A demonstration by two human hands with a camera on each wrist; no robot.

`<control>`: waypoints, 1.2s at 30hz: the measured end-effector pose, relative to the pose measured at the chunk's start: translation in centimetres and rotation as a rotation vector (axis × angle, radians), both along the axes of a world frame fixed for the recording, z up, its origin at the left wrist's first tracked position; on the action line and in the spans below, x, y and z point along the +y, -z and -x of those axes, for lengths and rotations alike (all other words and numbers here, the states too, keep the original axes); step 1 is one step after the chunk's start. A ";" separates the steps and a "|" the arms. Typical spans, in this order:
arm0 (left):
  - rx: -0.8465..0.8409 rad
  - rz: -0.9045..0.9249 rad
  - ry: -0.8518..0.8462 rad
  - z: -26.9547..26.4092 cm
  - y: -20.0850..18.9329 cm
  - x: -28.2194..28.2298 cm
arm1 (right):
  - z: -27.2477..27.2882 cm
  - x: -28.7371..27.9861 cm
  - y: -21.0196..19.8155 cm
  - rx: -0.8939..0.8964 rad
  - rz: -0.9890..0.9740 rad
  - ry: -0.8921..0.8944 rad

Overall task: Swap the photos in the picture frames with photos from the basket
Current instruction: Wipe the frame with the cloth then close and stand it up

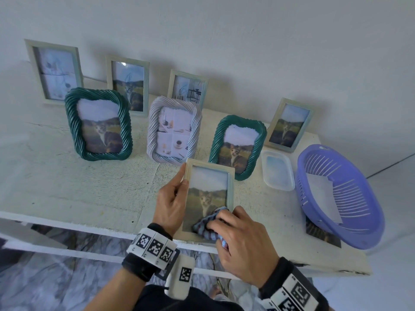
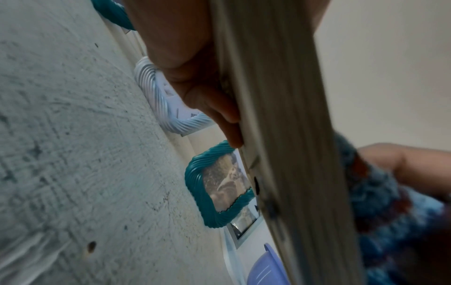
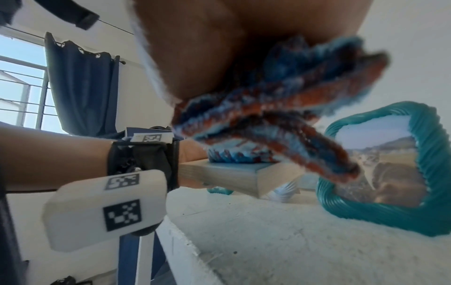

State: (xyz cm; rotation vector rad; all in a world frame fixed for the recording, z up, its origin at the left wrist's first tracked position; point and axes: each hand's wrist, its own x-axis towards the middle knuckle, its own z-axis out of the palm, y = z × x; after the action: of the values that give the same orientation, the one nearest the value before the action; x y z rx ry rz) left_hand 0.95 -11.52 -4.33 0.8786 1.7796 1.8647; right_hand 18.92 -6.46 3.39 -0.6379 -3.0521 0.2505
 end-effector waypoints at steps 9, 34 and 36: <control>-0.026 -0.020 0.087 -0.2 0.0 0.4 | 3.0 3.6 -0.3 0.048 -0.113 0.144; -0.015 0.120 0.016 1.4 1.7 0.0 | -2.2 6.7 -2.0 0.143 0.614 0.103; -0.042 0.110 -0.007 2.1 1.8 -0.2 | -3.1 8.6 -2.6 0.176 0.580 0.218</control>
State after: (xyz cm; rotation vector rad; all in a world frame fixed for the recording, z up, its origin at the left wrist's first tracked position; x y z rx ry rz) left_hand -1.14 -11.72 -6.15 0.7877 1.8422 1.7584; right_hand 21.99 2.11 5.97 -0.8971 -2.6951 1.1361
